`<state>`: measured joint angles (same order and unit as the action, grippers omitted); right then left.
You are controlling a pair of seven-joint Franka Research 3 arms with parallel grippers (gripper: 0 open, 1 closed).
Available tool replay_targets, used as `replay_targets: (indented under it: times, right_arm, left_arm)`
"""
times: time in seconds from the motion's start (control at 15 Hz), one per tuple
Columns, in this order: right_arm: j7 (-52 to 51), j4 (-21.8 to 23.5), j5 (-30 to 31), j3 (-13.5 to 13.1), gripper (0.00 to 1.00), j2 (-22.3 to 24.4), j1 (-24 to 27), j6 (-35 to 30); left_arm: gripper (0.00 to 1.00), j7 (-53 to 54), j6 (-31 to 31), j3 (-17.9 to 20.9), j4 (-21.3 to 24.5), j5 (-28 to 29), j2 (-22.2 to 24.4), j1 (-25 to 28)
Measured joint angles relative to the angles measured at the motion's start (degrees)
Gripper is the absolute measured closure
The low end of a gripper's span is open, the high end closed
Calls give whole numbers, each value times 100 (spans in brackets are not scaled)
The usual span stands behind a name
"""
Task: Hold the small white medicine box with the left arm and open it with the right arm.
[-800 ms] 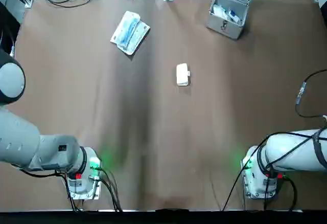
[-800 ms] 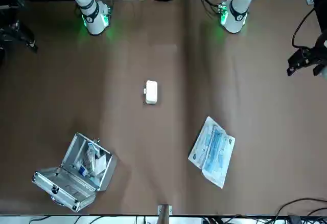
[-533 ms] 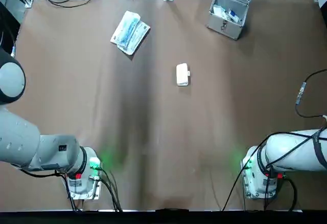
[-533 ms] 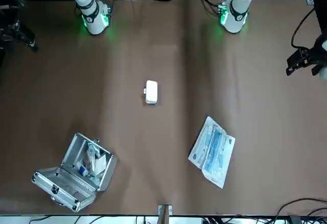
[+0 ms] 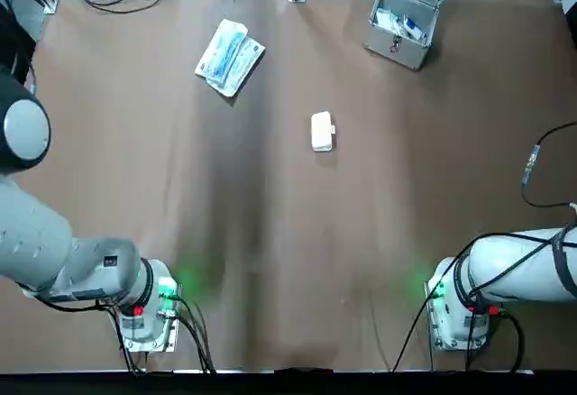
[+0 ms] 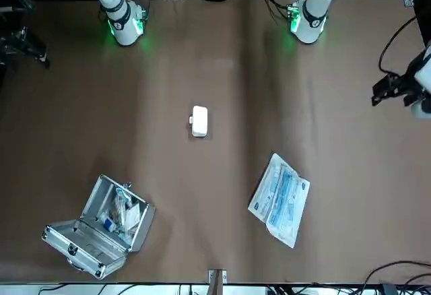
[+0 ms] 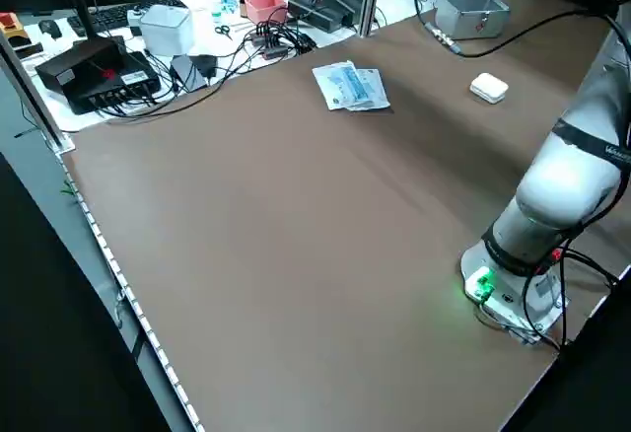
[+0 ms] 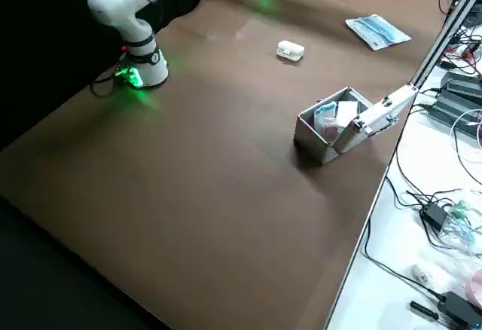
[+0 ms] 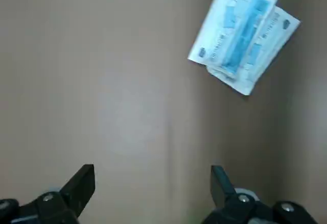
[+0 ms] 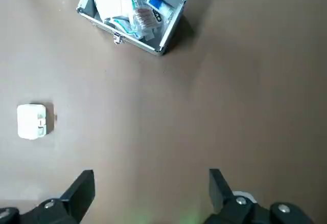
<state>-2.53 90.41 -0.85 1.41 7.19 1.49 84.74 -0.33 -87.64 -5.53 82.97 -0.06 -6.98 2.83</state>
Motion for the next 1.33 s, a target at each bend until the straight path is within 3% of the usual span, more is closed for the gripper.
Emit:
replay_targets:
  times: [0.4,0.47,0.87,1.33]
  right_arm:
    - [0,0,0,1,1,0,0,13]
    - [0,0,0,1,1,0,0,13]
    - [0,8,0,2,1,0,0,2]
    - [0,13,0,2,1,-1,0,9]
  left_arm:
    - [0,147,-341,-37,0,-988,-612,-91]
    - [0,617,-377,-37,0,-1422,-757,-103]
    - [0,2469,-552,-21,-2,-2799,-1085,2]
    - [0,4437,-887,-100,3,-4081,-1469,-144]
